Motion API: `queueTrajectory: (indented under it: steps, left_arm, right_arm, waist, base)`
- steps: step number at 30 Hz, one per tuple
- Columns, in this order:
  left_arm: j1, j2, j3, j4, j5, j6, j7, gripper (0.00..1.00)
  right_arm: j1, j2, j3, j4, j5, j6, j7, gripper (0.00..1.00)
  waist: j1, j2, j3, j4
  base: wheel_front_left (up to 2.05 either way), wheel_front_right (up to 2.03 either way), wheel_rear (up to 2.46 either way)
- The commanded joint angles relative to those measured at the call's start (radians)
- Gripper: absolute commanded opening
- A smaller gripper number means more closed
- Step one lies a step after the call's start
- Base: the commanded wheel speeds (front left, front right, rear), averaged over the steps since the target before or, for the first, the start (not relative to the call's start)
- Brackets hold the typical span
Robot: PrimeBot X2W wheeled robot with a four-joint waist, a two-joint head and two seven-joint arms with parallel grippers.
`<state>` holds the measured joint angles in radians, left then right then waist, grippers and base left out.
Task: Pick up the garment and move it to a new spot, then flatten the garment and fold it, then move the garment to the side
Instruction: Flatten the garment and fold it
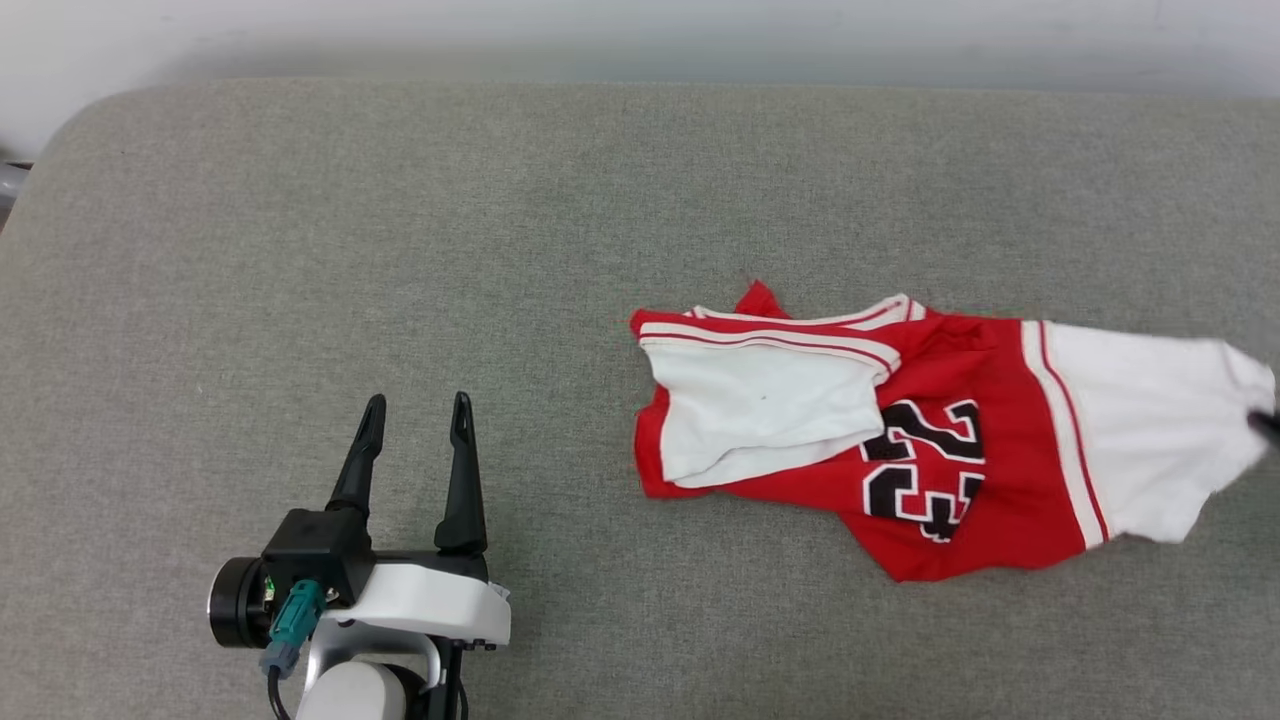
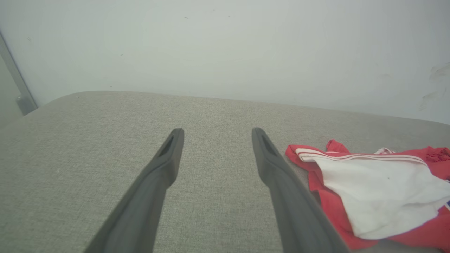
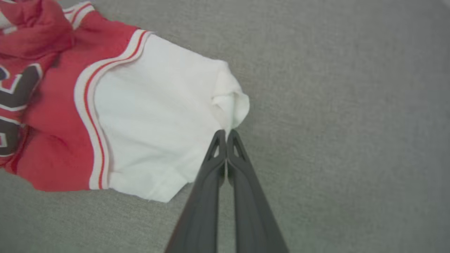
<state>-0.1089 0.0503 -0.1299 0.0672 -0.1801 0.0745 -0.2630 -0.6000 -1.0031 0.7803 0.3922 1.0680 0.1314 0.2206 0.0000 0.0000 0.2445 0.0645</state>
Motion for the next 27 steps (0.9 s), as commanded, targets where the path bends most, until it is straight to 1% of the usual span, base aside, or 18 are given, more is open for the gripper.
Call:
queueTrajectory:
  steps: [1, 5, 8, 11, 12, 13, 15, 18, 21, 22, 23, 27]
  left_arm:
    - [-0.003, 0.0, -0.002, 0.002, 0.001, -0.003, -0.003, 1.0]
    - [-0.011, 0.0, -0.008, 0.007, 0.004, -0.006, -0.003, 1.0]
    - [-0.017, 0.0, -0.01, 0.012, 0.007, -0.011, -0.003, 1.0]
    - [-0.02, 0.0, -0.003, 0.016, 0.015, -0.013, -0.003, 1.0]
    - [-0.02, 0.0, 0.001, 0.017, 0.019, -0.016, -0.003, 1.0]
    - [-0.021, 0.0, 0.004, 0.017, 0.022, -0.018, -0.003, 1.0]
    - [-0.022, 0.0, 0.016, 0.016, 0.035, -0.028, -0.003, 1.0]
    - [-0.032, 0.002, 0.045, 0.017, 0.05, -0.052, -0.003, 1.0]
    - [-0.052, 0.009, 0.074, 0.026, 0.05, -0.088, -0.003, 1.0]
    - [-0.065, 0.019, 0.08, 0.029, 0.059, -0.101, -0.003, 1.0]
    - [-0.065, 0.019, 0.08, 0.029, 0.059, -0.101, -0.003, 1.0]
    - [-0.135, 0.042, 0.084, 0.052, 0.06, -0.145, -0.003, 1.0]
  right_arm:
    - [0.04, 0.016, -0.011, 0.039, 0.009, -0.001, 0.001, 0.0]
    - [0.127, 0.089, -0.027, 0.168, 0.047, -0.001, 0.014, 0.0]
    - [0.171, 0.156, -0.01, 0.253, 0.034, -0.001, 0.022, 0.0]
    - [0.181, 0.216, -0.005, 0.312, 0.025, -0.001, 0.002, 0.0]
    - [0.174, 0.227, -0.008, 0.323, 0.014, -0.001, -0.023, 0.13]
    - [0.16, 0.233, -0.016, 0.331, 0.0, -0.001, -0.056, 1.0]
    - [0.134, 0.24, -0.037, 0.338, -0.028, -0.001, -0.131, 1.0]
    - [0.092, 0.238, -0.093, 0.357, -0.087, -0.001, -0.283, 1.0]
    - [0.064, 0.273, -0.138, 0.386, -0.173, -0.001, -0.409, 1.0]
    - [0.056, 0.292, -0.156, 0.391, -0.199, -0.001, -0.435, 1.0]
    - [0.056, 0.292, -0.156, 0.391, -0.199, -0.001, -0.435, 1.0]
    - [0.04, 0.353, -0.252, 0.364, -0.308, -0.001, -0.48, 1.0]
  waist:
    - [0.0, 0.0, 0.002, 0.002]
    - [0.0, 0.0, 0.01, 0.008]
    - [0.0, 0.0, 0.014, 0.016]
    - [0.0, 0.0, 0.007, 0.018]
    - [0.0, 0.0, 0.003, 0.017]
    - [0.0, 0.0, -0.003, 0.015]
    - [0.0, 0.0, -0.018, 0.008]
    - [0.0, 0.0, -0.039, -0.011]
    - [0.0, 0.0, -0.053, -0.037]
    - [0.0, 0.0, -0.057, -0.046]
    - [0.0, 0.0, -0.057, -0.046]
    - [0.0, 0.0, -0.062, -0.074]
  base:
    - [0.0, 0.0, 0.0]
    - [0.0, 0.0, 0.0]
    - [0.0, 0.0, 0.0]
    - [0.0, 0.0, 0.0]
    - [0.0, 0.0, 0.0]
    - [0.0, 0.0, 0.0]
    - [0.0, 0.0, 0.0]
    - [0.0, 0.0, 0.0]
    - [0.0, 0.0, 0.0]
    - [0.0, 0.0, 0.0]
    - [0.0, 0.0, 0.0]
    - [0.0, 0.0, 0.0]
